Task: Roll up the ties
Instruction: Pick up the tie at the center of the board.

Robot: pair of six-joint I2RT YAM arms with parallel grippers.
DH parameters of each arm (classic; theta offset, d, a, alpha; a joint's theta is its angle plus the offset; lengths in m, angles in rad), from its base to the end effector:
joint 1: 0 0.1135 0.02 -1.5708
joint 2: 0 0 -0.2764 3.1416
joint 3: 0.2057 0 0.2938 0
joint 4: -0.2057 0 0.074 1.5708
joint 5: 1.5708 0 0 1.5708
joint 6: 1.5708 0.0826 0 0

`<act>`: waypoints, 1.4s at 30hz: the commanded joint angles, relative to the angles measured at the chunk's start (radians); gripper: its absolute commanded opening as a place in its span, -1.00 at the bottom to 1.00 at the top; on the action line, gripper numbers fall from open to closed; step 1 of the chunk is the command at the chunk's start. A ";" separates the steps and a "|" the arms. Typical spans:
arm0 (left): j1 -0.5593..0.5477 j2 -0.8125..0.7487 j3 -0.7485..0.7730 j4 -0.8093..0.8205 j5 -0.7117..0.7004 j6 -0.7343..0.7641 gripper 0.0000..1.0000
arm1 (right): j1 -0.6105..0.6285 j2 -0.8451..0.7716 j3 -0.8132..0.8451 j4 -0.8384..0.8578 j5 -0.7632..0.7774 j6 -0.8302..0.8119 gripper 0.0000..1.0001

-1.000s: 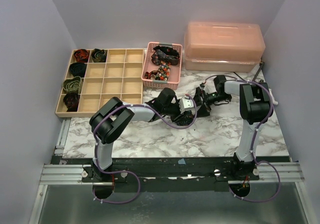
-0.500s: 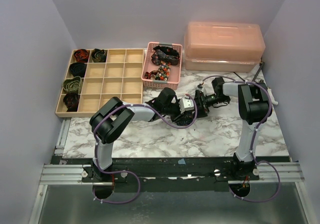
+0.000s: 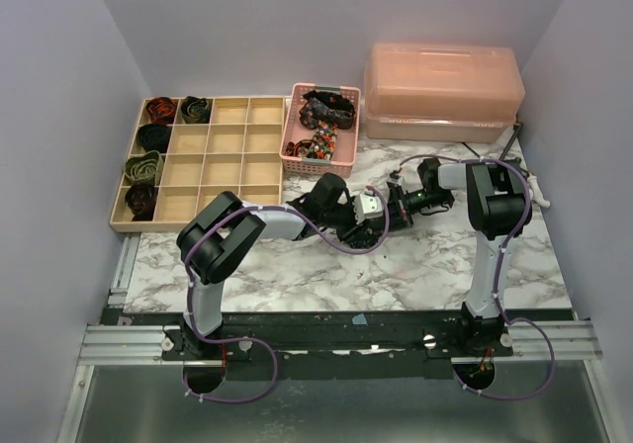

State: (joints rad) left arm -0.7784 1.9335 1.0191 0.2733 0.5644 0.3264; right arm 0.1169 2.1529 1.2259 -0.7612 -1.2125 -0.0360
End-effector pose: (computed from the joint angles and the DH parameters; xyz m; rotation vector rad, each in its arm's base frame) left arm 0.2939 -0.3519 0.0947 1.4327 1.7120 -0.8725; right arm 0.3689 0.1212 0.0481 0.0882 -2.4671 -1.7030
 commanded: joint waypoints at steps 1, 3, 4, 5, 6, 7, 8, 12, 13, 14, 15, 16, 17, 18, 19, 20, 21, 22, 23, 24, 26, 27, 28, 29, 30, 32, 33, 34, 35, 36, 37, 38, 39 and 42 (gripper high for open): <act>0.014 0.009 -0.084 -0.080 0.004 -0.017 0.04 | 0.009 -0.015 0.004 -0.026 0.026 -0.048 -0.99; 0.016 -0.030 -0.082 -0.044 -0.006 -0.037 0.27 | 0.008 -0.047 -0.009 0.008 0.042 -0.044 -0.99; 0.018 -0.050 -0.078 -0.036 -0.001 -0.042 0.35 | 0.009 -0.064 -0.016 0.025 0.050 -0.041 -0.99; 0.019 -0.069 -0.081 -0.016 0.010 -0.044 0.54 | 0.009 -0.076 -0.020 0.039 0.054 -0.040 -0.99; 0.019 -0.092 -0.091 0.006 0.021 -0.042 0.93 | 0.010 -0.083 -0.019 0.041 0.057 -0.048 -0.99; 0.019 -0.111 -0.104 0.036 0.034 -0.038 0.96 | 0.010 -0.085 -0.014 0.033 0.060 -0.066 -0.99; 0.019 -0.127 -0.112 0.049 0.047 -0.034 0.96 | 0.012 -0.087 -0.005 0.020 0.064 -0.083 -0.99; 0.020 -0.151 -0.109 0.025 0.047 -0.015 0.97 | 0.019 -0.104 0.000 0.000 0.067 -0.128 -0.99; 0.019 -0.146 -0.105 0.012 0.038 -0.006 0.96 | 0.023 -0.111 0.001 -0.002 0.068 -0.138 -0.99; 0.019 -0.140 -0.105 0.011 0.027 -0.002 0.97 | 0.031 -0.120 0.001 -0.002 0.068 -0.141 -0.99; 0.018 -0.128 -0.101 0.008 0.018 0.007 0.96 | 0.038 -0.129 0.000 -0.001 0.068 -0.143 -0.99; 0.012 -0.113 -0.092 -0.001 0.008 0.019 0.96 | 0.045 -0.138 -0.002 0.004 0.068 -0.141 -0.99; 0.002 -0.090 -0.073 -0.024 -0.008 0.031 0.96 | 0.053 -0.146 -0.006 0.010 0.068 -0.140 -0.99; -0.013 -0.068 -0.039 -0.067 -0.023 0.041 0.97 | 0.058 -0.153 -0.010 0.016 0.067 -0.133 -0.99; -0.025 -0.045 -0.020 -0.101 -0.024 0.048 0.97 | 0.063 -0.160 -0.014 0.026 0.065 -0.127 -0.99; -0.040 -0.030 -0.013 -0.115 -0.024 0.055 0.96 | 0.065 -0.164 -0.014 0.029 0.060 -0.122 -0.99; -0.048 -0.025 -0.019 -0.113 -0.028 0.060 0.96 | 0.066 -0.170 -0.013 0.031 0.057 -0.120 -0.99; -0.055 -0.023 -0.031 -0.107 -0.028 0.059 0.91 | 0.065 -0.172 -0.007 0.028 0.056 -0.119 -0.99; -0.057 -0.023 -0.039 -0.106 -0.029 0.051 0.77 | 0.065 -0.175 -0.002 0.024 0.057 -0.119 -0.99; -0.056 -0.027 -0.047 -0.109 -0.030 0.040 0.59 | 0.066 -0.178 0.002 0.018 0.056 -0.121 -0.99; -0.056 -0.040 -0.060 -0.119 -0.032 0.036 0.10 | 0.066 -0.185 0.007 0.012 0.052 -0.118 -0.99; -0.055 -0.051 -0.074 -0.109 -0.034 0.036 -0.12 | 0.065 -0.186 0.010 0.010 0.054 -0.119 -0.99; -0.054 -0.070 -0.091 -0.096 -0.035 0.038 -0.30 | 0.065 -0.188 0.012 0.006 0.056 -0.121 -0.99; -0.054 -0.085 -0.105 -0.085 -0.034 0.043 -0.35 | 0.066 -0.190 0.015 0.001 0.058 -0.124 -0.99; -0.053 -0.104 -0.111 -0.076 -0.035 0.045 -0.31 | 0.065 -0.191 0.017 -0.006 0.060 -0.128 -0.99; -0.053 -0.130 -0.105 -0.079 -0.042 0.030 0.19 | 0.066 -0.193 0.023 -0.018 0.060 -0.134 -0.99; -0.054 -0.147 -0.098 -0.080 -0.056 0.012 0.43 | 0.066 -0.193 0.026 -0.019 0.062 -0.134 -0.99; -0.051 -0.167 -0.096 -0.076 -0.066 -0.002 0.76 | 0.066 -0.197 0.030 -0.023 0.066 -0.136 -0.99; -0.048 -0.191 -0.096 -0.070 -0.072 -0.017 0.96 | 0.067 -0.202 0.035 -0.024 0.069 -0.134 -1.00; -0.040 -0.216 -0.096 -0.070 -0.065 -0.040 0.96 | 0.067 -0.206 0.041 -0.027 0.073 -0.133 -0.99; -0.031 -0.250 -0.097 -0.075 -0.057 -0.059 0.96 | 0.067 -0.212 0.049 -0.027 0.076 -0.132 -0.99; -0.018 -0.281 -0.103 -0.081 -0.040 -0.075 0.97 | 0.067 -0.218 0.056 -0.027 0.079 -0.127 -0.99; 0.001 -0.318 -0.110 -0.082 -0.028 -0.099 0.97 | 0.067 -0.227 0.064 -0.024 0.083 -0.124 -0.99; 0.067 -0.428 -0.114 -0.129 -0.006 -0.154 0.96 | 0.067 -0.252 0.096 -0.007 0.098 -0.108 -0.99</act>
State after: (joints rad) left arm -0.7864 1.6577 0.9112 0.1822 0.5087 0.2703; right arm 0.1879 1.9659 1.2610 -0.7895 -1.1385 -0.1497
